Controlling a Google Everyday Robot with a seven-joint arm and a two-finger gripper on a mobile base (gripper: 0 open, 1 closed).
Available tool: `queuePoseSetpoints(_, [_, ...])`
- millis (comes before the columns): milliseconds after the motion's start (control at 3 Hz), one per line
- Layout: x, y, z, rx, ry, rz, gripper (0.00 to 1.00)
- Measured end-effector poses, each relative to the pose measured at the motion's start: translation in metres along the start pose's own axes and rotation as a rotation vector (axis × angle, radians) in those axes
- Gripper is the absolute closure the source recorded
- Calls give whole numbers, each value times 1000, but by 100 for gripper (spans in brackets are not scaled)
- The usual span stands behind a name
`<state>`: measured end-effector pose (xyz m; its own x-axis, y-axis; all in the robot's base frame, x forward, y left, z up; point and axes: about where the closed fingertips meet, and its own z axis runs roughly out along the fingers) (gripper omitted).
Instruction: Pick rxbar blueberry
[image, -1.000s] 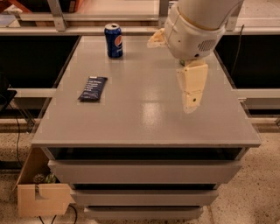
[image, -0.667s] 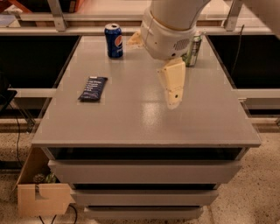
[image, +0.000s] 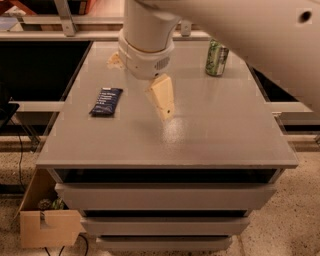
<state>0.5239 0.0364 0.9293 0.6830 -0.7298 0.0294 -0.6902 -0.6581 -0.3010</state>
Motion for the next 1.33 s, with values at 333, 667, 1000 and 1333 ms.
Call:
queuePoseSetpoints(333, [-14,-28,25,12,49,-96,0])
queuePoseSetpoints(667, [-25,-54,46,18,93,-171,0])
queuePoseSetpoints(1000, [-25,-56,45,22,95,-176,0])
queuePoseSetpoints(1333, [-19,-71,45,42,96,-248,0])
